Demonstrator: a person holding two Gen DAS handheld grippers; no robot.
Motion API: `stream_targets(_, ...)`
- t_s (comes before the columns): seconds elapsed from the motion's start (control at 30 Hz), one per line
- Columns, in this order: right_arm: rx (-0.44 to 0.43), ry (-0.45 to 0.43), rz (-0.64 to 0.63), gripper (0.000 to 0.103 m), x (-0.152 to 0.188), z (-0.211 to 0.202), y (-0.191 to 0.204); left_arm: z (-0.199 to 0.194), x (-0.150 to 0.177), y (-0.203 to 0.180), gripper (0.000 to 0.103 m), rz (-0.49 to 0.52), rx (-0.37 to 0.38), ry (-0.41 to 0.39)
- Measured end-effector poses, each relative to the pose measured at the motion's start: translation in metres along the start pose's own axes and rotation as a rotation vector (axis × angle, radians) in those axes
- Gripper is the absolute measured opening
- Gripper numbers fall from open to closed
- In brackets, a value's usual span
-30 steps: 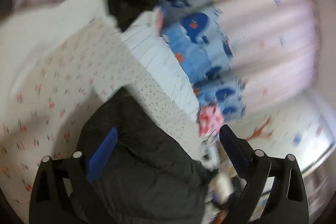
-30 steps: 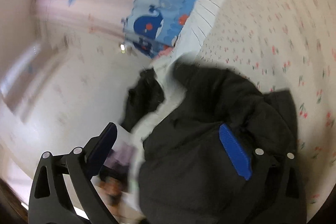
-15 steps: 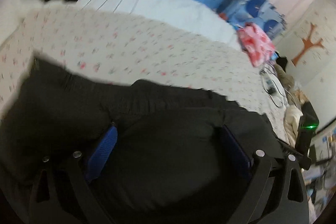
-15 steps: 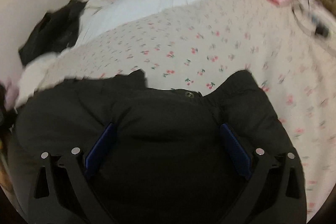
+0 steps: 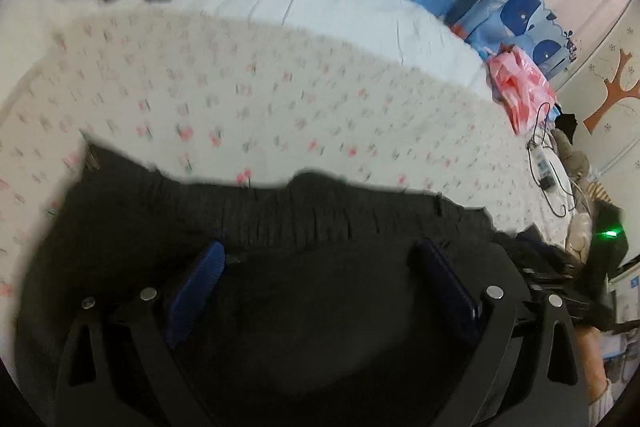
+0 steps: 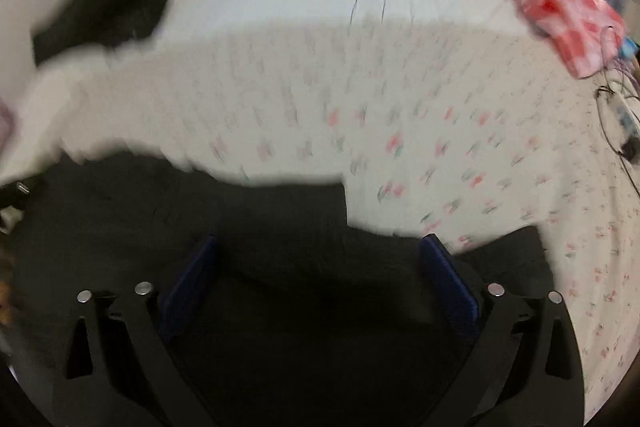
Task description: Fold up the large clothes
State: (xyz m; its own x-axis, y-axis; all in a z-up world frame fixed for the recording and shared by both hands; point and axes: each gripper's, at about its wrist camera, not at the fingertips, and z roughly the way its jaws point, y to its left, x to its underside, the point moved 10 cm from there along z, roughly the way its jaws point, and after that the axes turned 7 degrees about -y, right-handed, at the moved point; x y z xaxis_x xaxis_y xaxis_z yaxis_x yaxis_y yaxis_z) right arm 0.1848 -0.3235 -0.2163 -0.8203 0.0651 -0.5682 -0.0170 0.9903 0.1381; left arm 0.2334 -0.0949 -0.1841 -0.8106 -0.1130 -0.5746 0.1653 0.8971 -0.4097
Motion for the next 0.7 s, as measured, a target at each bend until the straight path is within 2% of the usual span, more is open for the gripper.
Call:
stream_targets(0.07, -0.025, 0.007, 0.035, 0.096, 0.003, 0.011, -0.005, 0.006, 0.001, 0.005, 0.093, -0.024, 0.009, -0.010)
stream_targets(0.13, -0.030, 0.033, 0.035, 0.096, 0.007, 0.012, -0.006, 0.015, 0.005, 0.006, 0.094, -0.005, -0.012, 0.011)
stream_targets(0.2, -0.013, 0.072, 0.015, 0.096, 0.005, 0.005, -0.009, 0.010, 0.008, 0.004, 0.093, 0.016, -0.027, 0.041)
stream_targets(0.23, 0.006, 0.063, 0.014, 0.096, 0.003, -0.012, -0.012, -0.002, 0.007, 0.001, 0.093, -0.004, -0.013, 0.039)
stream_targets(0.3, 0.000, -0.030, 0.036, 0.096, -0.004, -0.051, -0.020, -0.038, 0.004, -0.004, 0.093, -0.046, 0.045, -0.012)
stream_targets(0.4, 0.098, -0.161, 0.073, 0.096, 0.007, -0.104, -0.057, -0.080, 0.009, -0.005, 0.093, -0.008, 0.038, -0.083)
stream_targets(0.43, 0.145, -0.170, 0.093, 0.096, 0.021, -0.107, -0.078, -0.088, 0.017, 0.000, 0.093, 0.011, 0.015, -0.095)
stream_targets(0.5, 0.178, -0.110, 0.154, 0.096, 0.055, -0.085, -0.111, -0.081, 0.034, 0.013, 0.093, 0.021, -0.024, -0.078)
stream_targets(0.53, 0.101, -0.117, 0.228, 0.096, 0.073, -0.072, -0.122, -0.070, 0.046, 0.019, 0.093, 0.014, -0.014, -0.056)
stream_targets(0.57, 0.090, -0.131, 0.256, 0.096, 0.074, -0.072, -0.127, -0.063, 0.054, 0.020, 0.094, 0.033, -0.011, -0.070)
stream_targets(0.7, 0.129, -0.077, 0.206, 0.096, 0.071, -0.074, -0.122, -0.060, 0.057, 0.015, 0.093, 0.117, -0.115, -0.075)
